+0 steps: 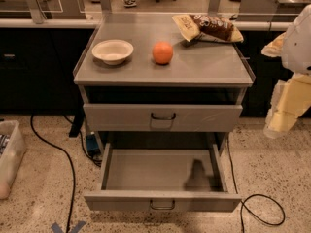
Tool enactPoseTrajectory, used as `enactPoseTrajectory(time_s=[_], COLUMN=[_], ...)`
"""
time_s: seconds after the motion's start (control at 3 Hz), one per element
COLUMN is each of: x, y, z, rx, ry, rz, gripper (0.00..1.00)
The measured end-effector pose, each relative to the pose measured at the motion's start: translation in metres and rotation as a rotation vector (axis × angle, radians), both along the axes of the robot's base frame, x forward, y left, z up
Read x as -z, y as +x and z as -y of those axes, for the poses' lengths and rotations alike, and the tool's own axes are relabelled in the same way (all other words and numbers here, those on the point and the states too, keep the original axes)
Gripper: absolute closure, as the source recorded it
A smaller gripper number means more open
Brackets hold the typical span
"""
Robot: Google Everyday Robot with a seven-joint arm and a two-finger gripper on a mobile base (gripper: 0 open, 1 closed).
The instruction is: Close middle drawer
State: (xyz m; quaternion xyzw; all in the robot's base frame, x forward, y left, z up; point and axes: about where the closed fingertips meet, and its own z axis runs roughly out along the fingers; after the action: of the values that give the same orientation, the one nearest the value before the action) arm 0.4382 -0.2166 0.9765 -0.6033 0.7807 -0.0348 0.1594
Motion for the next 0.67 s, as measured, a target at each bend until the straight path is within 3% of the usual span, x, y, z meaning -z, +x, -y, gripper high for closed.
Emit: enactPoseTrajectory(time_s=[0.67], x=[-0.0009], y=[0.0036], z=[0.003], rx=[0.028], ry=[-0.001], rz=[0.019], gripper=[0.0])
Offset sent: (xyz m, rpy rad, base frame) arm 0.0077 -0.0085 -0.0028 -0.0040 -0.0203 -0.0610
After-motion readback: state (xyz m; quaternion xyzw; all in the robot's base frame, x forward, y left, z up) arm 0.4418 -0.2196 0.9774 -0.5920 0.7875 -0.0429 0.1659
